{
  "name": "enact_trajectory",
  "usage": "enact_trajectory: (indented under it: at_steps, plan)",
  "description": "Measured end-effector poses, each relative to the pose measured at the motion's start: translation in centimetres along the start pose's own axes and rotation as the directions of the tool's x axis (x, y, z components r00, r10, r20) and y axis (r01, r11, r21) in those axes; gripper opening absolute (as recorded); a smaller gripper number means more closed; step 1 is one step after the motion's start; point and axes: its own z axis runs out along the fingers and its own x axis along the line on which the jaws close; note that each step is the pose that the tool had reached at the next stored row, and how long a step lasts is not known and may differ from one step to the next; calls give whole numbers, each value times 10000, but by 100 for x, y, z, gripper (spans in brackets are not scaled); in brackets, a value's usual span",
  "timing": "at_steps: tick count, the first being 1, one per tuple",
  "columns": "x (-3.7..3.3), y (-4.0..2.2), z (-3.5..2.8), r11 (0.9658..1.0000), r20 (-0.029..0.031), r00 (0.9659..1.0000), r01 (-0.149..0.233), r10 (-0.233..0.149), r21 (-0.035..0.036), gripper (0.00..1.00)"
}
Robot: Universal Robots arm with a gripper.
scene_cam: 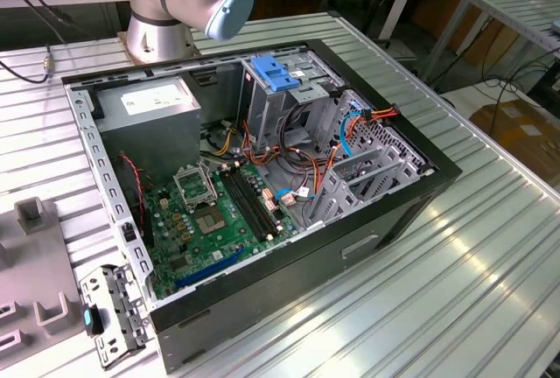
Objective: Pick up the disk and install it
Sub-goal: 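Pick up the disk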
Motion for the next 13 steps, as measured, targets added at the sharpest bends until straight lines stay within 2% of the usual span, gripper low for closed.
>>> enact_trajectory:
  at_steps: [1,3,5,7,8,9,10,13]
  plan:
    - [0,0,0,9995,-13,9995,305,-305,-3,11]
    - [0,0,0,9984,-24,9984,562,-562,-5,11]
    - [0,0,1,9952,-42,9952,977,-977,-11,11]
    - [0,0,1,9896,-61,9896,1437,-1437,-17,11]
    - [0,0,1,9820,-80,9820,1887,-1887,-24,11]
    - [0,0,1,9765,-91,9765,2154,-2154,-29,11]
    - [0,0,2,9729,-97,9728,2314,-2314,-31,11]
    - [0,0,2,9573,-122,9572,2892,-2892,-42,11]
